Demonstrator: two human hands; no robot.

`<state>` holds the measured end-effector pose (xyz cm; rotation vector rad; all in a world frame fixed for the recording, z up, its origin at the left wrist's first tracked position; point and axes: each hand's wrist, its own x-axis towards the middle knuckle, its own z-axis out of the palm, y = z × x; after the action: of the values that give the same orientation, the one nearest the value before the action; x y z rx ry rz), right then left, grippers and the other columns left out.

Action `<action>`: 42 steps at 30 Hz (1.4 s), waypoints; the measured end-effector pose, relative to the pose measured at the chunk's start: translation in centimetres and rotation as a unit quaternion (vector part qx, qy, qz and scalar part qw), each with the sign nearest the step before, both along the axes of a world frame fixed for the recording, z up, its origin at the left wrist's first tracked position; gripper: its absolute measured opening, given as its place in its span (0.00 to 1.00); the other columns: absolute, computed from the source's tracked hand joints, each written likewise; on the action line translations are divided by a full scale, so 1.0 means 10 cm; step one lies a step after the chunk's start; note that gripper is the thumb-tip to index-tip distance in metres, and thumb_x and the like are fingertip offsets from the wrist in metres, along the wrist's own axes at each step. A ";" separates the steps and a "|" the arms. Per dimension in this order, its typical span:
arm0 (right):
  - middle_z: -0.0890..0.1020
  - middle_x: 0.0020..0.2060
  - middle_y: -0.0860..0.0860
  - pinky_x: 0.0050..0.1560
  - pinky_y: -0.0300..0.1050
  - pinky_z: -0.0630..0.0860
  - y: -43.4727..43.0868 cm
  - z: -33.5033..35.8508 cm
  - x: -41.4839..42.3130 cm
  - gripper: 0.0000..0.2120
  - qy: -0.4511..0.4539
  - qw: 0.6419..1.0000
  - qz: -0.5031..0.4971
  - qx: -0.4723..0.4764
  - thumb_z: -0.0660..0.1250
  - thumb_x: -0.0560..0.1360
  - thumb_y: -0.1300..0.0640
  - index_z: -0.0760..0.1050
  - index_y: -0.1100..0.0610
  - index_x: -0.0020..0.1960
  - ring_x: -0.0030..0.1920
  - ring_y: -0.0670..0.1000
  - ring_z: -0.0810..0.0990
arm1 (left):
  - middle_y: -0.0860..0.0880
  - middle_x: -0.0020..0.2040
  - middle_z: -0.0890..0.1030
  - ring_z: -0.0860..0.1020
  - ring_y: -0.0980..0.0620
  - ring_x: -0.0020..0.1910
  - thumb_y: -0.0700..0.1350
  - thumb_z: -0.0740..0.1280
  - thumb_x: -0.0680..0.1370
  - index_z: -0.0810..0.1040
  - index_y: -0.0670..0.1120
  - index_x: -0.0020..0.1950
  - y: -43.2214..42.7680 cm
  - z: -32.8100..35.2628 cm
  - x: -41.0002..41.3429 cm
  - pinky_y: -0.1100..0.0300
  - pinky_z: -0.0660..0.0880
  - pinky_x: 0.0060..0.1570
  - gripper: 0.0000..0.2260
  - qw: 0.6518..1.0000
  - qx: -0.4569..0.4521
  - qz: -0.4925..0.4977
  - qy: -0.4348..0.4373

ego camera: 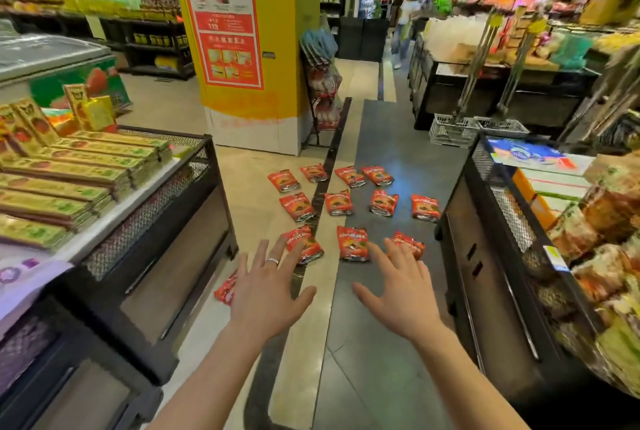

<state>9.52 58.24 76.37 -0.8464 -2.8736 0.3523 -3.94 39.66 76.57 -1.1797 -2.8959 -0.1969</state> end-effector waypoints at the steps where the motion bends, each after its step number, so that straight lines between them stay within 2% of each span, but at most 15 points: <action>1: 0.52 0.81 0.48 0.78 0.58 0.48 0.16 -0.07 -0.14 0.38 -0.002 1.000 0.002 -0.009 0.58 0.76 0.31 0.49 0.41 0.80 0.80 0.54 0.47 | 0.53 0.83 0.49 0.47 0.45 0.82 0.72 0.40 0.69 0.50 0.59 0.81 0.14 -0.06 -0.13 0.39 0.45 0.77 0.41 1.000 -0.001 0.005 -0.004; 5: 0.51 0.81 0.48 0.78 0.58 0.47 0.86 -0.34 -0.79 0.38 -0.017 0.998 0.037 -0.040 0.57 0.75 0.30 0.48 0.41 0.80 0.80 0.54 0.45 | 0.53 0.83 0.50 0.47 0.45 0.81 0.72 0.39 0.68 0.51 0.59 0.81 0.76 -0.31 -0.68 0.42 0.47 0.77 0.42 0.999 -0.003 0.045 -0.020; 11: 0.53 0.81 0.49 0.77 0.58 0.50 1.79 -0.54 -1.75 0.39 -0.054 0.990 0.115 -0.054 0.55 0.74 0.30 0.49 0.43 0.80 0.80 0.56 0.49 | 0.52 0.83 0.52 0.50 0.45 0.81 0.71 0.48 0.75 0.54 0.58 0.81 1.60 -0.52 -1.34 0.41 0.49 0.76 0.36 0.991 -0.028 0.117 -0.049; 15: 0.53 0.80 0.50 0.76 0.58 0.51 2.19 -0.58 -2.37 0.39 -0.078 0.981 0.171 -0.042 0.53 0.73 0.28 0.50 0.42 0.80 0.80 0.56 0.50 | 0.51 0.82 0.56 0.53 0.45 0.81 0.72 0.40 0.70 0.57 0.57 0.80 1.84 -0.65 -1.68 0.43 0.53 0.75 0.41 0.983 -0.003 0.175 -0.062; 18: 0.56 0.80 0.51 0.77 0.61 0.53 2.30 -0.67 -2.81 0.44 -0.080 0.975 0.205 -0.042 0.43 0.67 0.26 0.53 0.43 0.79 0.79 0.58 0.53 | 0.50 0.80 0.62 0.57 0.46 0.79 0.72 0.44 0.71 0.61 0.57 0.79 1.90 -0.80 -1.96 0.43 0.56 0.73 0.39 0.975 0.016 0.213 -0.068; 20: 0.57 0.80 0.52 0.77 0.62 0.53 2.33 -0.79 -3.12 0.45 -0.095 0.970 0.220 -0.049 0.42 0.66 0.26 0.54 0.44 0.79 0.79 0.59 0.53 | 0.50 0.78 0.67 0.60 0.46 0.78 0.71 0.49 0.72 0.65 0.56 0.77 1.91 -0.94 -2.18 0.42 0.58 0.72 0.36 0.969 0.025 0.232 -0.080; 24: 0.55 0.80 0.51 0.76 0.61 0.52 2.31 -1.05 -3.82 0.41 -0.137 0.958 0.246 -0.048 0.48 0.70 0.29 0.51 0.44 0.80 0.80 0.57 0.50 | 0.48 0.77 0.69 0.65 0.44 0.76 0.70 0.51 0.73 0.69 0.54 0.76 1.89 -1.26 -2.72 0.39 0.61 0.70 0.36 0.961 0.026 0.257 -0.094; 28: 0.54 0.80 0.52 0.76 0.60 0.53 2.30 -1.35 -4.66 0.41 -0.149 0.952 0.262 -0.047 0.50 0.70 0.30 0.52 0.45 0.80 0.80 0.57 0.50 | 0.48 0.77 0.67 0.64 0.43 0.75 0.70 0.51 0.72 0.67 0.54 0.76 1.90 -1.61 -3.48 0.39 0.61 0.71 0.36 0.954 0.012 0.276 -0.117; 33: 0.54 0.80 0.52 0.76 0.59 0.51 2.30 -1.88 -5.71 0.37 -0.168 0.943 0.282 -0.062 0.59 0.77 0.34 0.51 0.45 0.80 0.80 0.57 0.50 | 0.50 0.78 0.65 0.62 0.44 0.77 0.68 0.61 0.75 0.66 0.54 0.77 1.86 -2.15 -4.44 0.41 0.57 0.72 0.33 0.940 0.022 0.306 -0.149; 37: 0.55 0.80 0.52 0.75 0.58 0.53 2.35 -2.46 -6.36 0.37 -0.194 0.933 0.297 -0.066 0.56 0.76 0.31 0.52 0.45 0.80 0.79 0.58 0.52 | 0.51 0.80 0.61 0.60 0.45 0.77 0.70 0.58 0.76 0.61 0.57 0.78 1.84 -2.74 -5.03 0.38 0.60 0.72 0.34 0.919 0.005 0.338 -0.205; 42: 0.60 0.79 0.53 0.74 0.60 0.58 2.41 -3.39 -7.00 0.39 -0.212 0.926 0.297 -0.098 0.54 0.72 0.30 0.58 0.46 0.79 0.79 0.58 0.55 | 0.49 0.81 0.58 0.57 0.43 0.79 0.71 0.50 0.74 0.60 0.58 0.79 1.81 -3.66 -5.47 0.40 0.55 0.75 0.35 0.871 0.003 0.419 -0.258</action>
<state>-60.44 82.38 42.45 -0.0291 -3.5068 0.5826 -58.66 57.78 39.95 0.2737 -3.5051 -0.5550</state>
